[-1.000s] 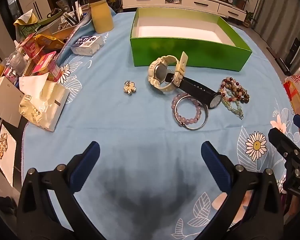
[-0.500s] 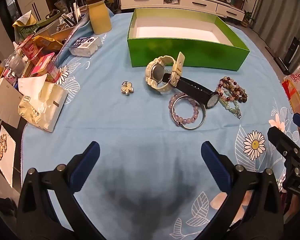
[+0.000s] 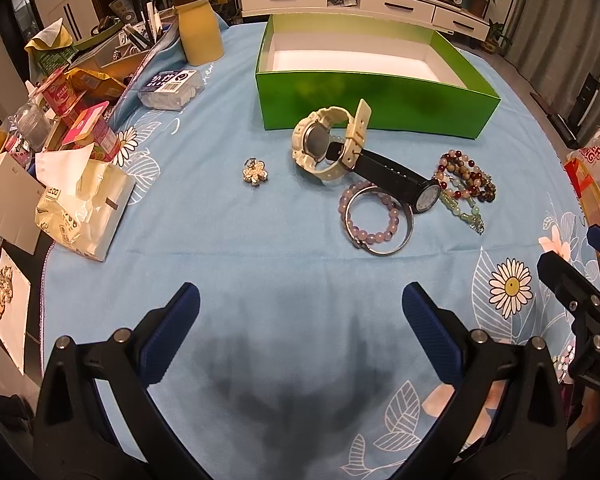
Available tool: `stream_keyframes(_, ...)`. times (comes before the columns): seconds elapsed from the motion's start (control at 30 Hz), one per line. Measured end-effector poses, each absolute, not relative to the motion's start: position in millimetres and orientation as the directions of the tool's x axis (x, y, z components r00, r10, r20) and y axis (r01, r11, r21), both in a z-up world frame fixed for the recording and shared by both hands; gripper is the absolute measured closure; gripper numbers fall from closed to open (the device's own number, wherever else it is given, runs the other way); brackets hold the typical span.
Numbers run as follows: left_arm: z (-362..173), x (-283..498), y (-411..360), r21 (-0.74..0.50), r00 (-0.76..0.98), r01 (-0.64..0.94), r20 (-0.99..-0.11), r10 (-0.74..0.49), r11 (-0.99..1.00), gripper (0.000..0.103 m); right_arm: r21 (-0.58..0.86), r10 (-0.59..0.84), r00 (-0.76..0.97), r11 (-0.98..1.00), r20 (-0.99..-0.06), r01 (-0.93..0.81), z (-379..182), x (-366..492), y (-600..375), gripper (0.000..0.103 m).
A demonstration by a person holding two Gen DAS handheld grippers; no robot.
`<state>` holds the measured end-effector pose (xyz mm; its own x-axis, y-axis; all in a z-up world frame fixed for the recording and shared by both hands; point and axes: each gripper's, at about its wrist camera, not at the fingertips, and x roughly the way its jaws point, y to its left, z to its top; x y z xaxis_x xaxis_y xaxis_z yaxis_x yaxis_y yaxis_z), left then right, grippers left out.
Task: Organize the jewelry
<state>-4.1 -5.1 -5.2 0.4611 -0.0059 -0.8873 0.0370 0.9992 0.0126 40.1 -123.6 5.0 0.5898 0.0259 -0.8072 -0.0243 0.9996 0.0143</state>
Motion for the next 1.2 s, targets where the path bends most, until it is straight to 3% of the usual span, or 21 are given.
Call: stream_keyframes(1.2,-4.8,-4.3,-0.4,-0.032,0.468,0.036,-0.883,-0.045,0.999,0.002,0.049,0.049,0.597,0.999,-0.801,-0.017,3.0,39.3,-128.3,0.001)
